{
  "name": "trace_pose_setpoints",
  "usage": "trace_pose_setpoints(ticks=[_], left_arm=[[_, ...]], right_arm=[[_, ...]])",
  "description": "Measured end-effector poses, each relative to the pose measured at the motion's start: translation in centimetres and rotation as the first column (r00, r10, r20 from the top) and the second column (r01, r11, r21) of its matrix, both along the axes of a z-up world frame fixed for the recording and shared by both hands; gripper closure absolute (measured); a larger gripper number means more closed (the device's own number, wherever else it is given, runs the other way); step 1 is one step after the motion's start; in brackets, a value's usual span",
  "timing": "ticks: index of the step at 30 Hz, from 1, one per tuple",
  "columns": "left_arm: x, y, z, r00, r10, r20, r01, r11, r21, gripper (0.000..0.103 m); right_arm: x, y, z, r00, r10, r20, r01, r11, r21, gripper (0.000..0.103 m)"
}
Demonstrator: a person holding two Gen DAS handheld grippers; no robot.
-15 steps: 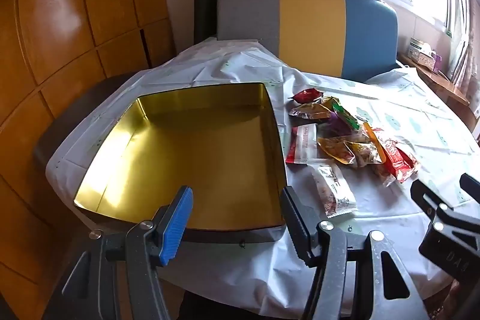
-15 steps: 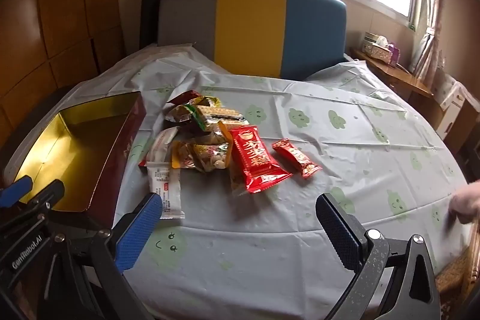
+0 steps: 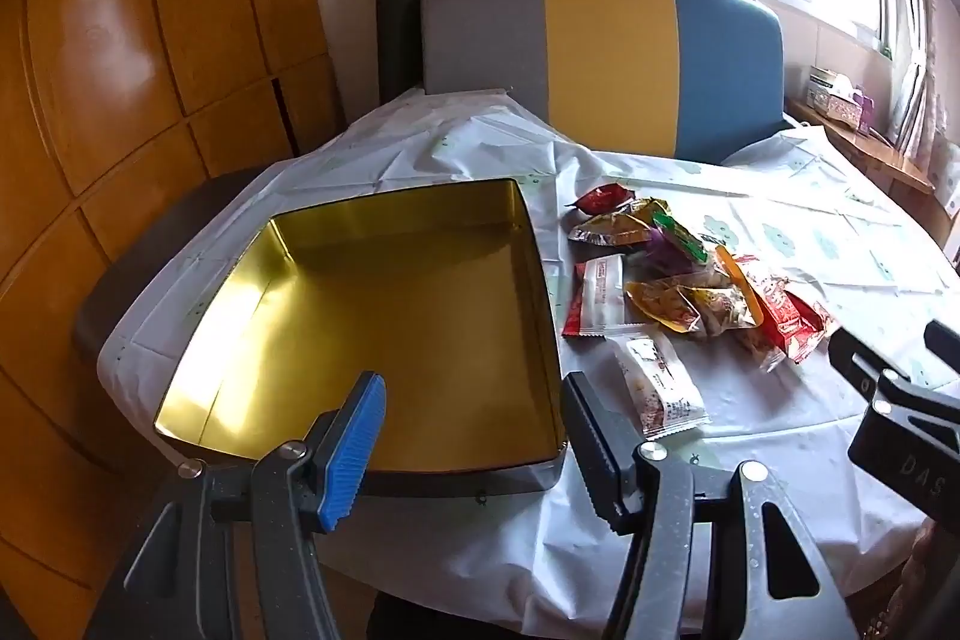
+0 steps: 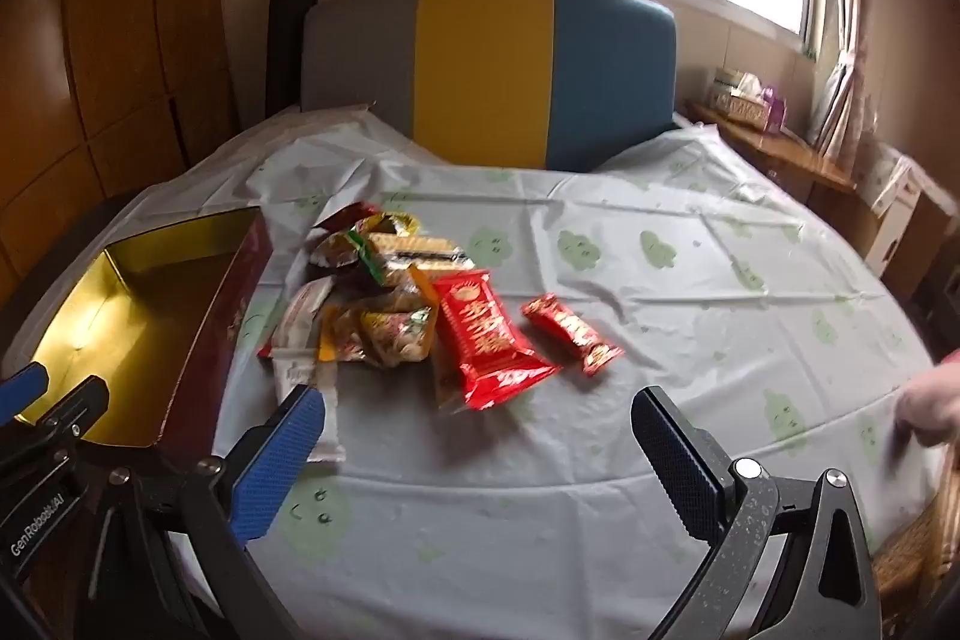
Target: Organize snacks
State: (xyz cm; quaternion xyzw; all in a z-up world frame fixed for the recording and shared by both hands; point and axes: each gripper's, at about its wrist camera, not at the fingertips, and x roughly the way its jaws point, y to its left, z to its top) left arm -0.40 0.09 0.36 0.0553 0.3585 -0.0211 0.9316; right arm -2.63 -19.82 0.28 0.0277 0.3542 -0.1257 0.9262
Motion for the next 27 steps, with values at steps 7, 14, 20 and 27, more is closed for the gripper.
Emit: trace_pose_setpoints(ticks=[7, 14, 20, 27], left_arm=[[0.6, -1.1, -0.2, 1.0, -0.013, -0.024, 0.014, 1.0, 0.017, 0.042], [0.4, -1.7, -0.4, 0.999, -0.035, -0.033, 0.036, 0.999, 0.027, 0.042], [0.2, -1.9, -0.2, 0.998, -0.049, -0.034, 0.05, 0.998, 0.029, 0.042], [0.1, -1.9, 0.0, 0.998, -0.053, -0.031, 0.053, 0.998, 0.028, 0.042]], right_arm=[[0.3, -0.6, -0.9, 1.0, -0.001, -0.024, 0.001, 1.0, 0.018, 0.0], [0.4, -0.8, -1.4, 0.999, -0.003, -0.032, 0.004, 1.0, 0.025, 0.0], [0.4, -0.9, -1.5, 0.999, -0.005, -0.037, 0.006, 1.0, 0.031, 0.0], [0.3, -0.8, -1.6, 0.999, -0.002, -0.039, 0.003, 1.0, 0.028, 0.0]])
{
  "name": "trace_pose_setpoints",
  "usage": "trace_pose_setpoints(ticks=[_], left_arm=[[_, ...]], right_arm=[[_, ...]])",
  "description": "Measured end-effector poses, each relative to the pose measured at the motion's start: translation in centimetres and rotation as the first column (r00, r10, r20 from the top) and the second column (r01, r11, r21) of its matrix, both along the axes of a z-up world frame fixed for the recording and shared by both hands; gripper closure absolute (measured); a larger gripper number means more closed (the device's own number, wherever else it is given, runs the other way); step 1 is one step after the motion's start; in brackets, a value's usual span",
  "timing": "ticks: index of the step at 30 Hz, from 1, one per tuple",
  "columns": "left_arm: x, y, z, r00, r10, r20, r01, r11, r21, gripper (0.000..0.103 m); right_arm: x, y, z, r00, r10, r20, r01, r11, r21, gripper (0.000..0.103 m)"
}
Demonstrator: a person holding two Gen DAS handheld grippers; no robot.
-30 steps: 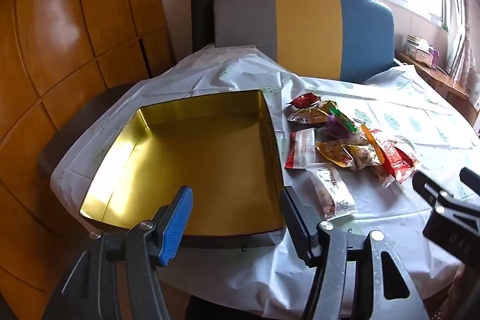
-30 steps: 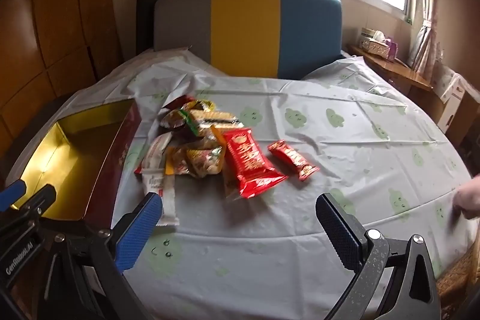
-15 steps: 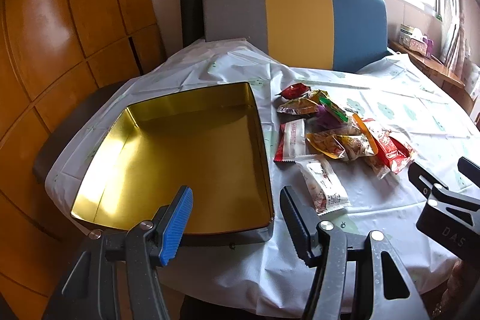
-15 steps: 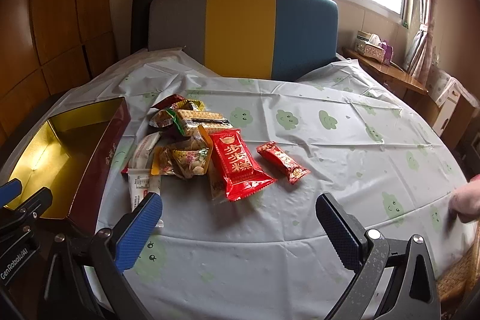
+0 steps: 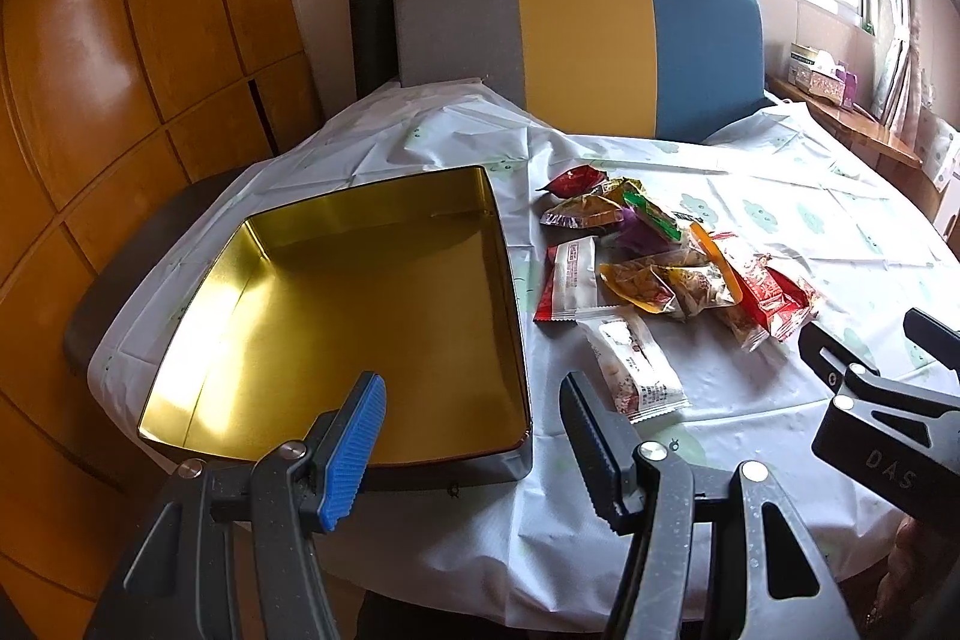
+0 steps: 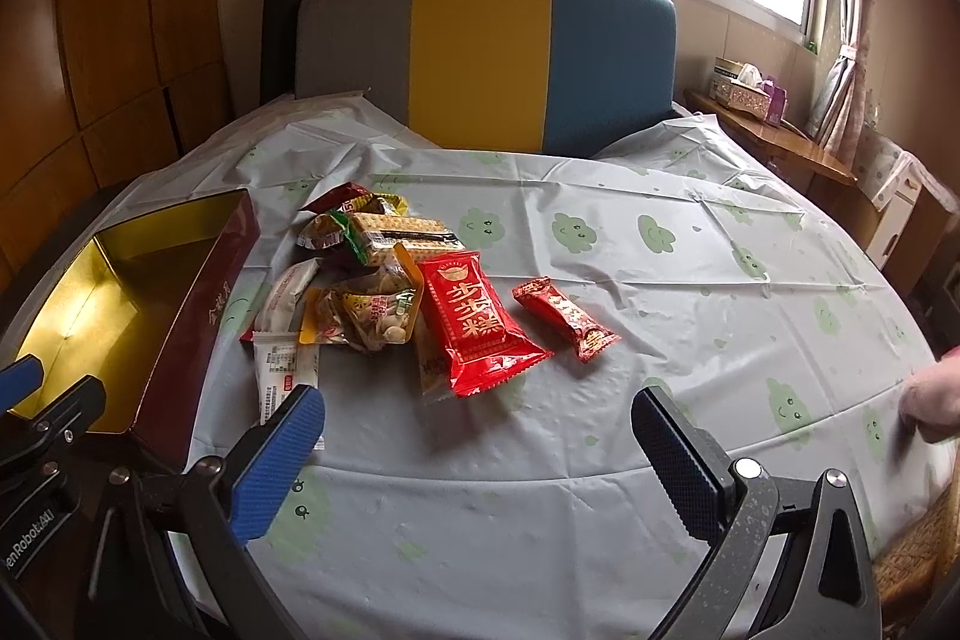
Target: Organize snacks
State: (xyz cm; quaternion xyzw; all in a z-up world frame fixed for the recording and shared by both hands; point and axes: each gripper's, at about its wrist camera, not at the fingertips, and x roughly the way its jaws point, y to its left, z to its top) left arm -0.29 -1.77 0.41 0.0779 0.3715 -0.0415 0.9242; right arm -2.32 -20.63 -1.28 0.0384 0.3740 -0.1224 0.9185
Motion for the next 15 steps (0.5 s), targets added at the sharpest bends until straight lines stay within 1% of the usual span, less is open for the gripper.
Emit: trace_pose_setpoints(ticks=[15], left_arm=[[-0.15, 0.18, 0.11, 1.0, 0.003, 0.004, -0.003, 1.0, -0.013, 0.042]], right_arm=[[-0.16, 0.35, 0.21, 1.0, 0.005, 0.0, -0.005, 1.0, -0.01, 0.0]])
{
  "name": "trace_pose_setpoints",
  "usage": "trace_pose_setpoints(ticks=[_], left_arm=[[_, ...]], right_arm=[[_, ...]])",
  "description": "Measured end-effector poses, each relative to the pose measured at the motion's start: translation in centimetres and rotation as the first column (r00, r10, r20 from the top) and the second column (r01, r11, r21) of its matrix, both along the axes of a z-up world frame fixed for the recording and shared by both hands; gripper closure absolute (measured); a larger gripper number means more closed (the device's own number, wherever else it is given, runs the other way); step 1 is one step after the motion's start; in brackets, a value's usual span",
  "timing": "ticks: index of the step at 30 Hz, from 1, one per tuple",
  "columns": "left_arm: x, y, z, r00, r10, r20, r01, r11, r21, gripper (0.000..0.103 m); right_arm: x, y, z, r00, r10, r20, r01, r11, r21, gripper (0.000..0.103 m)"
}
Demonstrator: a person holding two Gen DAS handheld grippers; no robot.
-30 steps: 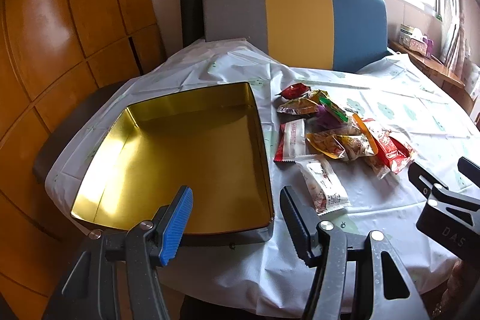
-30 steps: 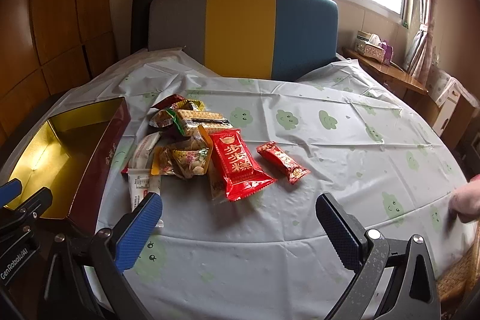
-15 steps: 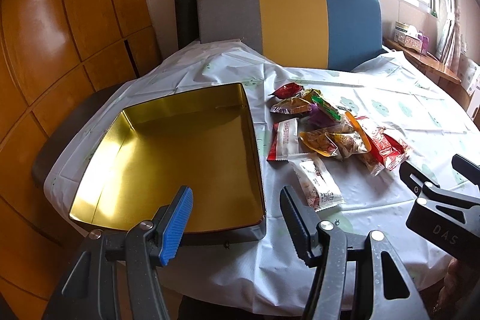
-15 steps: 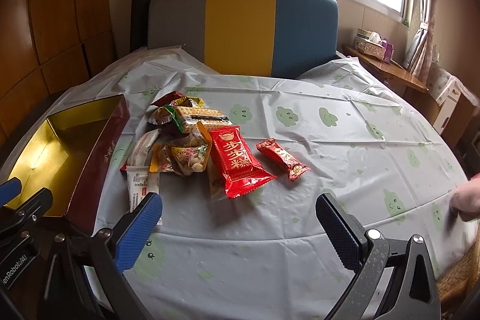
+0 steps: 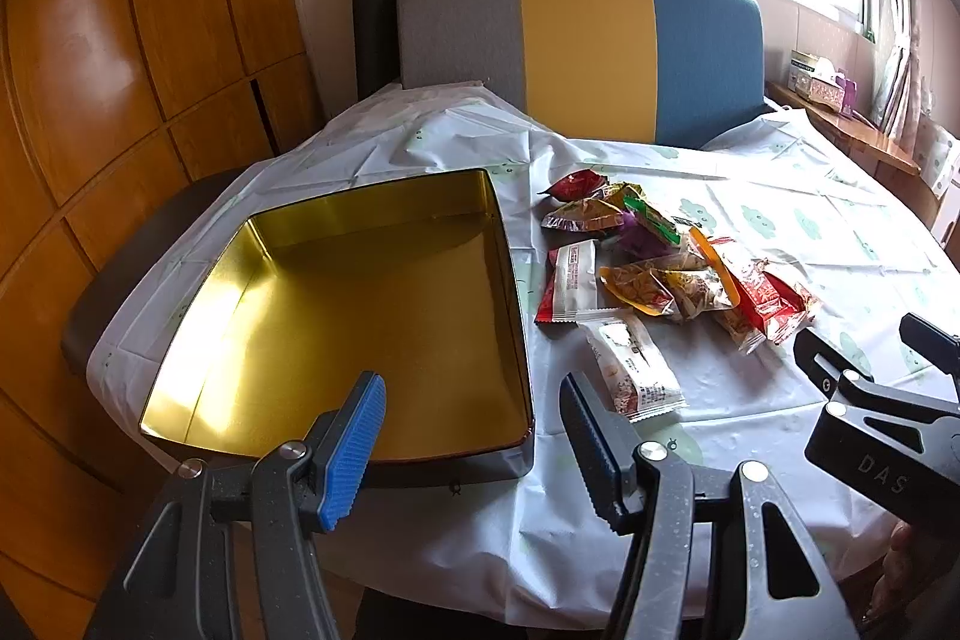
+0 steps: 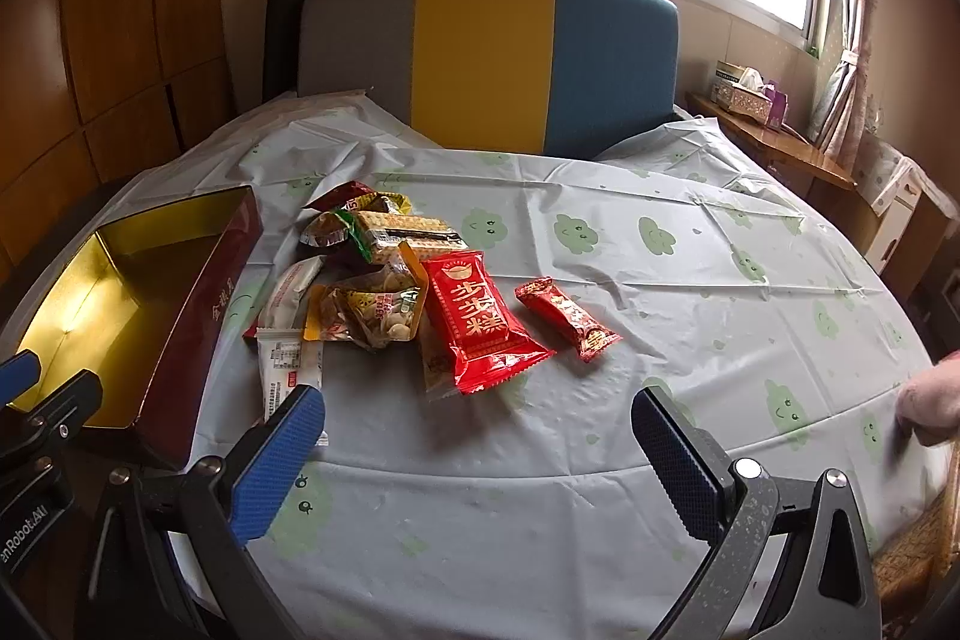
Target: Organize snacks
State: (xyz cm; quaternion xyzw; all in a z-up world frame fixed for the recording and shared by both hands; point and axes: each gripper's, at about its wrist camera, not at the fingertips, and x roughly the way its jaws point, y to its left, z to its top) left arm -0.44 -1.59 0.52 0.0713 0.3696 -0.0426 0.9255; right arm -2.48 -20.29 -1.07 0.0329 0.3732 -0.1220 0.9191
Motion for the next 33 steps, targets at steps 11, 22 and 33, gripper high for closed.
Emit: trace_pose_setpoints(ticks=[11, 22, 33], left_arm=[[-0.07, -0.19, -0.02, 1.0, -0.004, -0.005, 0.004, 1.0, -0.001, 0.042], [-0.11, -0.42, -0.01, 1.0, -0.011, -0.01, 0.011, 1.0, -0.001, 0.042], [-0.12, -0.8, -0.09, 0.999, -0.032, -0.023, 0.032, 0.999, -0.006, 0.042]], right_arm=[[0.05, -0.04, 0.04, 1.0, 0.0, -0.003, 0.0, 1.0, 0.0, 0.0], [0.3, 0.02, -0.17, 1.0, 0.006, -0.012, -0.006, 1.0, 0.001, 0.0], [0.51, -0.12, -0.41, 1.0, 0.008, -0.02, -0.008, 1.0, 0.009, 0.0]])
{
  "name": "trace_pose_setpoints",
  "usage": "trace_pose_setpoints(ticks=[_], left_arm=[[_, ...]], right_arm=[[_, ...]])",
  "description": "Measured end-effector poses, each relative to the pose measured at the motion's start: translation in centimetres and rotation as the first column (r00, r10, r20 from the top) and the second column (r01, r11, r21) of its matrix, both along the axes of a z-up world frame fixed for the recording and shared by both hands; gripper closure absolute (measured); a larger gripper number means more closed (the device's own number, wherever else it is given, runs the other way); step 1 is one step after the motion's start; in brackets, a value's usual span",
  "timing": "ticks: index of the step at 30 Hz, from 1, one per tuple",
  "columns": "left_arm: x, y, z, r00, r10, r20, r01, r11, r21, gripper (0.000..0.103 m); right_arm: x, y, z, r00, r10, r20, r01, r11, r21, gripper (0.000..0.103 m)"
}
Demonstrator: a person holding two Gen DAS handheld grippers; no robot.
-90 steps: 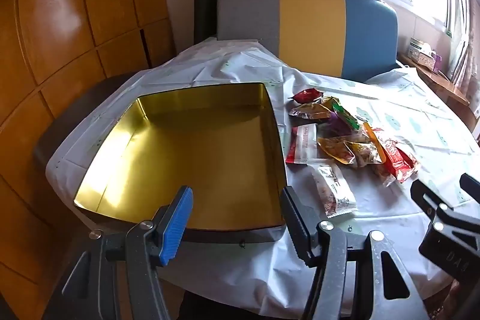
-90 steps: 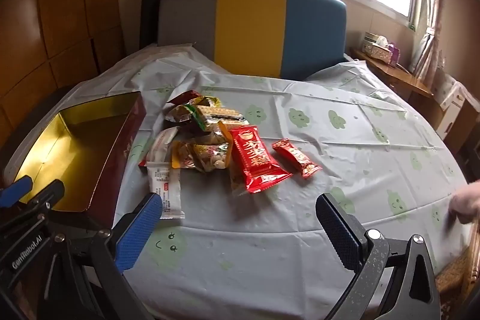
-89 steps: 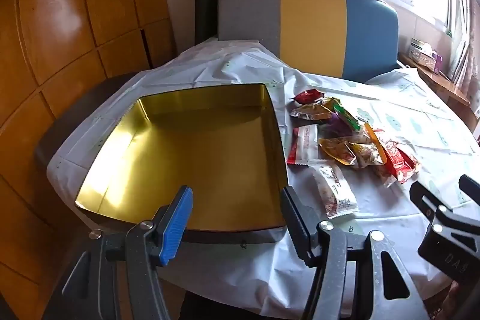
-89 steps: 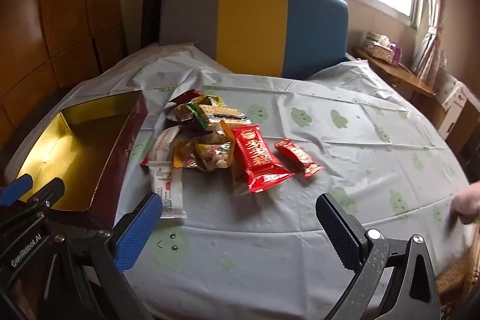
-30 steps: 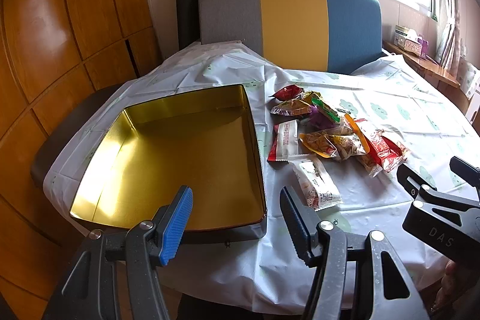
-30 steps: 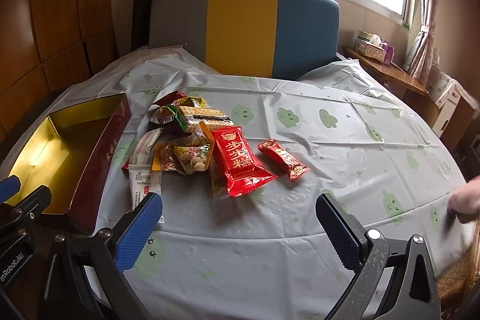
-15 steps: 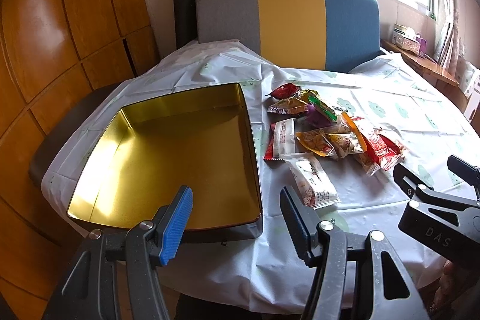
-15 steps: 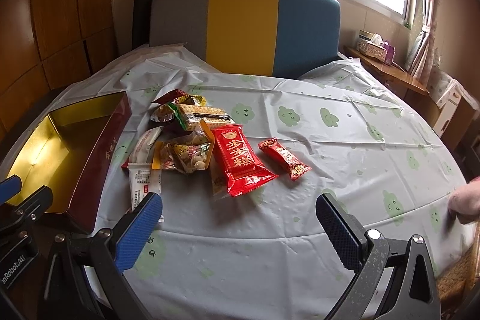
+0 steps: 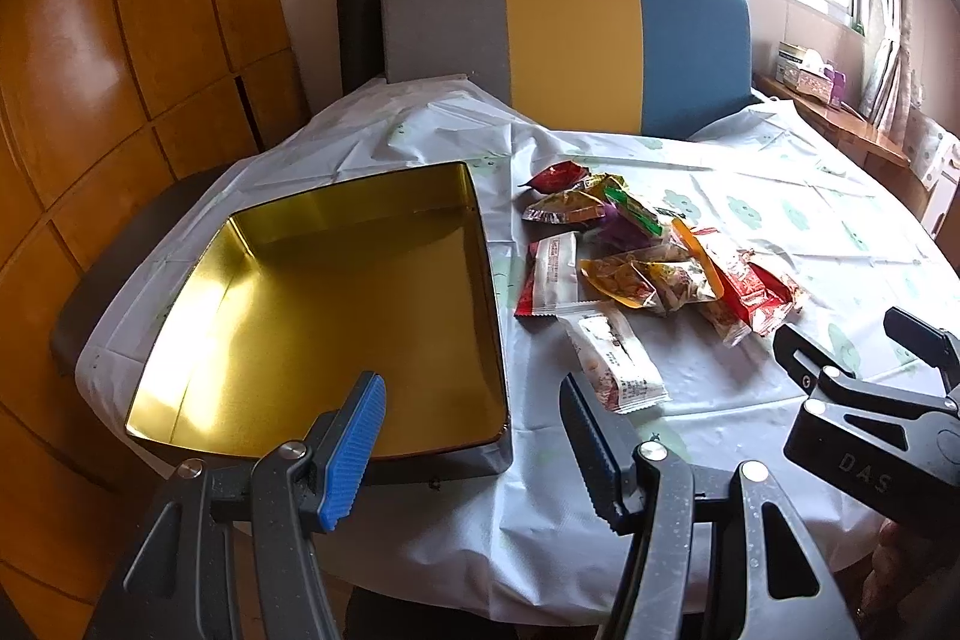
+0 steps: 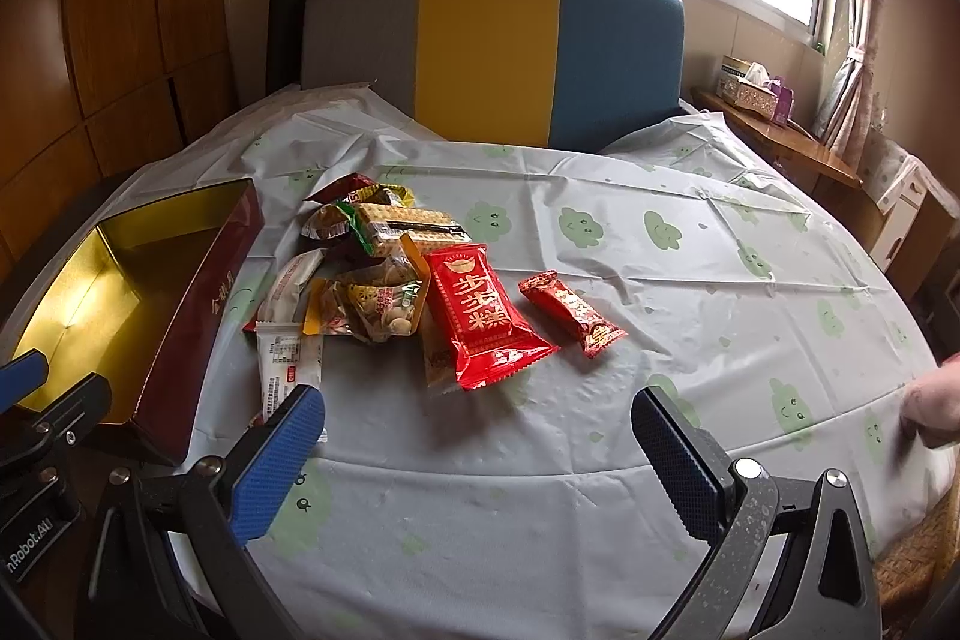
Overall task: Organize snacks
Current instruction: 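Grasp the red cake packet with the right tool while the left tool grasps the white biscuit packet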
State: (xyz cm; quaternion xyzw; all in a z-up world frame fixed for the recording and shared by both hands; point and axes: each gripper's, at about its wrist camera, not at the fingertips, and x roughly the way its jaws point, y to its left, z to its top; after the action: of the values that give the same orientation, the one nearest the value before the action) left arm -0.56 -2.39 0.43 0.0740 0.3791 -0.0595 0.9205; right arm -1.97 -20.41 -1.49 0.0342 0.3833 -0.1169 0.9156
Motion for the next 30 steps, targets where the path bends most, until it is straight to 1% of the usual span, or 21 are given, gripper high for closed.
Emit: trace_pose_setpoints(ticks=[2, 4, 5, 7, 8, 9, 12, 14, 15, 17, 19, 21, 23, 24, 26, 28, 30], left_arm=[[0.0, -0.2, 0.0, 1.0, -0.016, -0.009, 0.016, 1.0, -0.005, 0.042], [0.2, -0.2, 0.0, 0.998, -0.053, -0.035, 0.051, 0.997, -0.052, 0.042], [0.4, -0.2, 0.0, 0.996, -0.075, -0.052, 0.07, 0.993, -0.092, 0.041], [0.7, -0.2, -0.1, 0.991, -0.108, -0.083, 0.095, 0.984, -0.149, 0.041], [0.9, -0.3, -0.2, 0.988, -0.12, -0.099, 0.103, 0.982, -0.161, 0.041], [0.9, -0.6, -0.3, 0.987, -0.125, -0.101, 0.108, 0.982, -0.156, 0.041], [0.7, -1.7, -0.5, 0.987, -0.137, -0.078, 0.129, 0.986, -0.103, 0.041], [0.7, -2.1, -0.8, 0.981, -0.171, -0.09, 0.161, 0.981, -0.112, 0.041], [0.9, -2.2, -0.9, 0.976, -0.192, -0.103, 0.177, 0.975, -0.135, 0.041], [1.1, -2.3, -1.1, 0.969, -0.221, -0.113, 0.201, 0.966, -0.166, 0.042], [1.4, -2.6, -1.2, 0.961, -0.246, -0.126, 0.221, 0.958, -0.181, 0.044], [1.6, -2.9, -1.2, 0.955, -0.261, -0.14, 0.233, 0.954, -0.189, 0.048], [2.2, -3.2, -1.3, 0.949, -0.271, -0.159, 0.241, 0.953, -0.184, 0.054], [2.5, -3.7, -1.4, 0.945, -0.281, -0.167, 0.251, 0.951, -0.179, 0.055], [3.3, -4.4, -1.5, 0.94, -0.287, -0.187, 0.258, 0.952, -0.164, 0.064], [4.0, -5.3, -1.7, 0.933, -0.296, -0.203, 0.267, 0.951, -0.159, 0.064], [4.5, -5.8, -2.0, 0.935, -0.273, -0.228, 0.246, 0.959, -0.139, 0.064]], right_arm=[[0.2, -0.2, 0.0, 1.0, 0.016, -0.006, -0.016, 1.0, 0.004, 0.0], [0.5, -0.9, -0.1, 0.999, 0.039, -0.015, -0.039, 0.999, 0.021, 0.0], [0.7, -1.3, -0.1, 0.999, 0.05, -0.021, -0.05, 0.998, 0.029, 0.0], [1.3, -2.3, -0.2, 0.995, 0.088, -0.044, -0.086, 0.995, 0.047, 0.0], [1.7, -3.0, -0.1, 0.992, 0.113, -0.062, -0.109, 0.992, 0.063, 0.0], [2.1, -3.6, -0.1, 0.989, 0.129, -0.073, -0.123, 0.99, 0.076, 0.0], [3.4, -6.2, 0.0, 0.977, 0.181, -0.112, -0.167, 0.978, 0.122, 0.0], [4.4, -8.3, 0.1, 0.972, 0.203, -0.121, -0.185, 0.972, 0.145, 0.0], [4.9, -9.1, -0.1, 0.97, 0.209, -0.126, -0.191, 0.971, 0.142, 0.0], [6.0, -10.2, -0.6, 0.959, 0.234, -0.158, -0.214, 0.968, 0.133, 0.006], [7.2, -11.4, -1.5, 0.947, 0.254, -0.195, -0.224, 0.961, 0.163, 0.023], [8.1, -12.0, -2.3, 0.945, 0.249, -0.213, -0.214, 0.961, 0.175, 0.032], [8.8, -12.2, -2.7, 0.941, 0.251, -0.229, -0.209, 0.959, 0.193, 0.035], [9.2, -12.0, -2.6, 0.937, 0.264, -0.228, -0.219, 0.954, 0.204, 0.038], [9.8, -11.2, -2.3, 0.928, 0.306, -0.211, -0.263, 0.942, 0.209, 0.039], [10.6, -10.2, -2.2, 0.909, 0.366, -0.197, -0.315, 0.916, 0.248, 0.039], [11.2, -9.2, -2.4, 0.888, 0.419, -0.19, -0.359, 0.889, 0.284, 0.039]])
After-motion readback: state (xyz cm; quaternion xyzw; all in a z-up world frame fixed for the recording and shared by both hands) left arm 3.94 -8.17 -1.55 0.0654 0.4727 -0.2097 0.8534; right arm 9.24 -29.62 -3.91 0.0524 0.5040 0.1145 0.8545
